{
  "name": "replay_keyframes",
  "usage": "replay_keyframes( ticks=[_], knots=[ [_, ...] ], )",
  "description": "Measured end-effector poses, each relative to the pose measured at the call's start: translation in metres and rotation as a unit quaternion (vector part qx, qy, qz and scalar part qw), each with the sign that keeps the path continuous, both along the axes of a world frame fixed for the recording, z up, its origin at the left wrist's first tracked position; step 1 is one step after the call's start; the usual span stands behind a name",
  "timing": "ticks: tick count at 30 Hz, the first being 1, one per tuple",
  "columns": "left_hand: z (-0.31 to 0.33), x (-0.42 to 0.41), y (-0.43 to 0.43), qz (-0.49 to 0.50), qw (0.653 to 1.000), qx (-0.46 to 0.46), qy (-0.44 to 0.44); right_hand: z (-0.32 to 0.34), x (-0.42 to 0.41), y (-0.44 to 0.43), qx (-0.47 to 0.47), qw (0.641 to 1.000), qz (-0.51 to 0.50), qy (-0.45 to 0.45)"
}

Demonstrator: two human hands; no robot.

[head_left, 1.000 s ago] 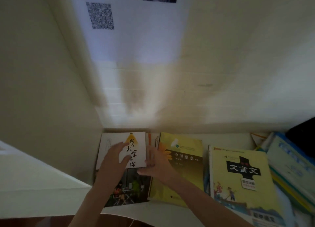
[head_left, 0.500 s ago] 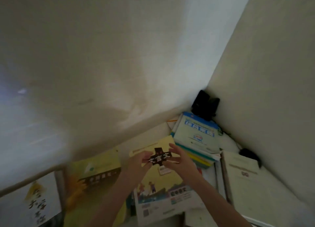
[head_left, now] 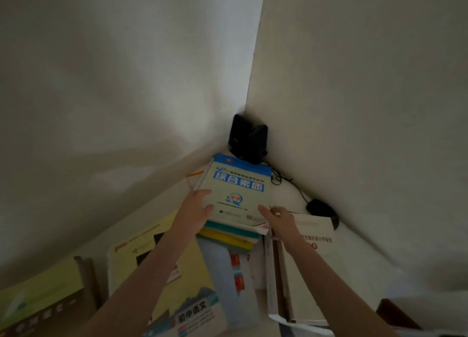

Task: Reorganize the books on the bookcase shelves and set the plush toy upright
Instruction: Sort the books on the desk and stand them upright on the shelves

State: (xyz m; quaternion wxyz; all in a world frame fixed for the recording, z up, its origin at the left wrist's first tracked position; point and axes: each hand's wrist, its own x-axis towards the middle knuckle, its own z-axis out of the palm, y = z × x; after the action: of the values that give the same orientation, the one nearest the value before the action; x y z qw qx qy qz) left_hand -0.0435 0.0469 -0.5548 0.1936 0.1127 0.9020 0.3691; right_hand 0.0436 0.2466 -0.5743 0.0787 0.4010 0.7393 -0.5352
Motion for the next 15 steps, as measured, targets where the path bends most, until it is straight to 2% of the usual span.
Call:
replay_keyframes(
  ticks=[2, 6, 8, 11, 13, 15],
  knots=[
    [-0.008, -0.01, 0.005, -0.007, 1.0, -0.021, -0.003, -0.008, 0.004, -0.002, -0.112, 0.993, -0.026, -0.012],
    [-0.024, -0.02, 0.008, -0.029, 0.994, -0.09, -0.047, -0.027, 0.017, 0.001, -0.197, 0.978, -0.06, 0.037],
    [-0.03, -0.019, 0.01, -0.056, 0.987, -0.147, -0.03, -0.033, 0.021, 0.003, -0.235, 0.967, -0.086, 0.052],
    [-0.032, -0.019, 0.017, -0.055, 0.981, -0.186, -0.009, -0.035, 0.02, 0.004, -0.243, 0.964, -0.09, 0.056],
    [-0.033, -0.023, 0.021, -0.032, 0.981, -0.188, -0.026, -0.036, 0.017, 0.003, -0.212, 0.973, -0.076, 0.046],
    [-0.034, -0.03, 0.023, -0.021, 0.977, -0.208, -0.043, -0.036, 0.015, -0.001, -0.237, 0.966, -0.087, 0.05]
  ],
)
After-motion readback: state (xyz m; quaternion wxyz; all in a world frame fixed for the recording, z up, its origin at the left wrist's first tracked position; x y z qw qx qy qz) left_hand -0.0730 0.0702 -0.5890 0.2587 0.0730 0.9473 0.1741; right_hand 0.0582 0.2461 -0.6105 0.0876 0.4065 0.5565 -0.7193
